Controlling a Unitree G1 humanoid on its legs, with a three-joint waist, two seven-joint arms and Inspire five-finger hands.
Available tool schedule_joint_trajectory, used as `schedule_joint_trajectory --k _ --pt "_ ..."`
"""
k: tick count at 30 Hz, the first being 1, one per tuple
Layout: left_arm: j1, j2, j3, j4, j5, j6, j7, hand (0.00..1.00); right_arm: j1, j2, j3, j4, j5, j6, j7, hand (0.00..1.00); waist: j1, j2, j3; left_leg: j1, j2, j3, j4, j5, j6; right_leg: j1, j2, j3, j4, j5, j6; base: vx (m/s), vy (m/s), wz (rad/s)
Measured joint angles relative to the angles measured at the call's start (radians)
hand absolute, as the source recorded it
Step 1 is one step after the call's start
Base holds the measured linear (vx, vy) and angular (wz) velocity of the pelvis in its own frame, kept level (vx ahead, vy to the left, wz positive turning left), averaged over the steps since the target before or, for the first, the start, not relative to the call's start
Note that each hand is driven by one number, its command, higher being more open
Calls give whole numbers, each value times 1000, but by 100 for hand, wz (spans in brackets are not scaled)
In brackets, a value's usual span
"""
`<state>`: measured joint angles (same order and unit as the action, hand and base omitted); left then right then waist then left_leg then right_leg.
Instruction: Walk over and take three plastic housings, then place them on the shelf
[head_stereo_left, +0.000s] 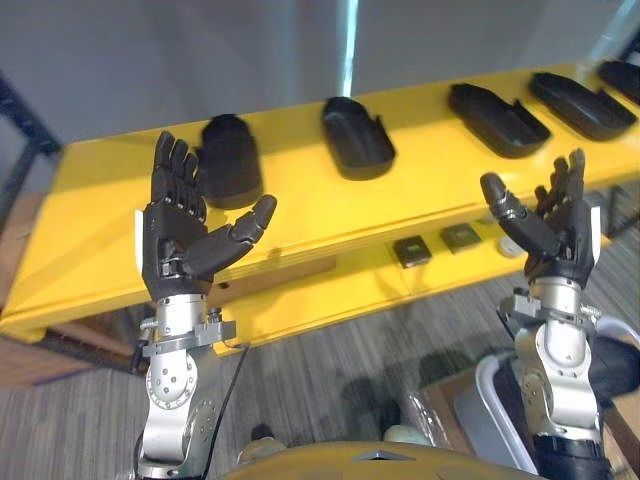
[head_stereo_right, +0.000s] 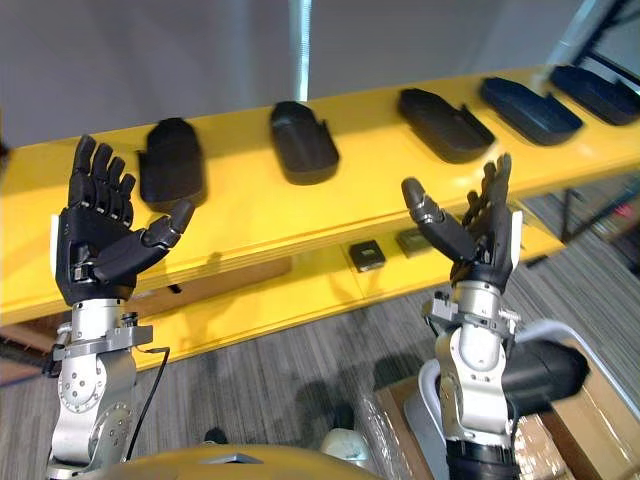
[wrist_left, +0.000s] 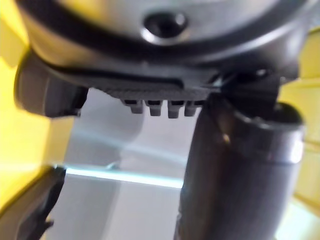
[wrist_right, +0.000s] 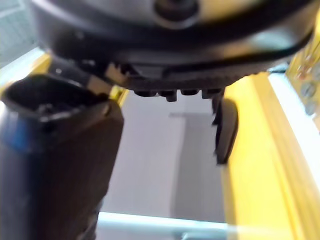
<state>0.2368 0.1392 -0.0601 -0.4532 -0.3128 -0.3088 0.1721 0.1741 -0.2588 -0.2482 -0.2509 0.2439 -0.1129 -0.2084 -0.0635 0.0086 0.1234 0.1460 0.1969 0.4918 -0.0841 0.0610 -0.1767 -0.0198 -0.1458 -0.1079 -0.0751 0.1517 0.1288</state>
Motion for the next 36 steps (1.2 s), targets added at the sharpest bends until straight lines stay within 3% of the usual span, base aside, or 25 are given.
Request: schedule_joint_trajectory --k 6,11,13,15,16,17,18,20,23,28,31,33,34,36 --pt "-80 -1 -59 74 6 11 51 100 123 28 -132 -9 -1 3 -80 100 -77 10 -8 73 21 149 26 -55 -28 -19 46 141 0 5 2 42 -5 -75" --pt "-83 -4 -62 81 7 37 86 100 272 143 -220 -48 40 -7 -106 100 -138 17 -11 94 39 233 98 -114 -37 -31 67 224 0 7 5 -36 6 -49" --pt "-83 -4 -59 81 7 51 84 100 306 181 -218 -48 40 -11 -94 100 -142 19 -10 91 41 242 117 -127 -35 -38 68 238 0 10 5 -92 2 -27" --pt "-77 -5 -42 81 8 58 79 100 313 196 -206 -48 41 -12 -63 100 -134 24 -9 66 38 186 164 -170 -8 -57 70 268 0 16 6 -127 3 -46" --pt "-68 -5 -23 72 9 63 79 100 303 189 -197 -48 41 -19 -36 100 -106 40 -5 33 30 38 206 -234 14 -78 83 306 0 25 6 -125 7 -67" --pt "-63 -5 -11 66 10 65 81 100 291 185 -191 -48 41 -26 -22 100 -92 46 4 22 21 -32 224 -267 17 -84 89 327 0 25 -1 -197 86 -103" --pt "-36 -5 18 48 13 68 89 100 253 169 -170 -48 38 -30 2 100 -64 60 19 -9 -32 -185 277 -343 39 -97 92 366 1 30 -6 -161 124 -88" --pt "12 -5 45 17 12 68 90 100 202 122 -120 -47 24 -30 3 100 -35 72 22 -43 -67 -272 342 -393 76 -112 93 392 1 38 -11 -114 161 -63" --pt "15 -6 59 0 11 60 89 100 78 15 -37 11 -45 -29 -10 100 -2 75 23 -79 -73 -270 401 -419 77 -128 83 401 4 51 7 -38 99 -10" --pt "10 -7 51 -2 62 30 115 100 6 -19 16 57 -40 -21 -14 100 29 72 25 -130 -69 -313 434 -424 80 -146 79 370 7 58 16 34 6 20" --pt "10 -17 57 -2 83 30 134 100 54 36 13 110 17 -21 -27 100 28 71 33 -109 -71 -349 446 -424 80 -148 91 373 49 56 13 70 19 -10" --pt "22 -23 62 -11 83 30 135 100 130 119 12 107 40 -33 -25 100 25 59 52 -77 -85 -353 457 -425 82 -147 96 407 80 56 13 4 62 -63" --pt "42 -23 74 -23 83 29 135 100 182 173 13 97 50 -34 -16 100 18 43 68 -56 -98 -339 472 -437 101 -145 91 402 92 57 14 -82 57 -103" --pt "61 -22 104 -23 85 31 149 100 228 197 15 95 97 -34 15 100 22 22 107 -11 -111 -269 466 -449 122 -144 99 312 81 130 -17 -190 30 -128"
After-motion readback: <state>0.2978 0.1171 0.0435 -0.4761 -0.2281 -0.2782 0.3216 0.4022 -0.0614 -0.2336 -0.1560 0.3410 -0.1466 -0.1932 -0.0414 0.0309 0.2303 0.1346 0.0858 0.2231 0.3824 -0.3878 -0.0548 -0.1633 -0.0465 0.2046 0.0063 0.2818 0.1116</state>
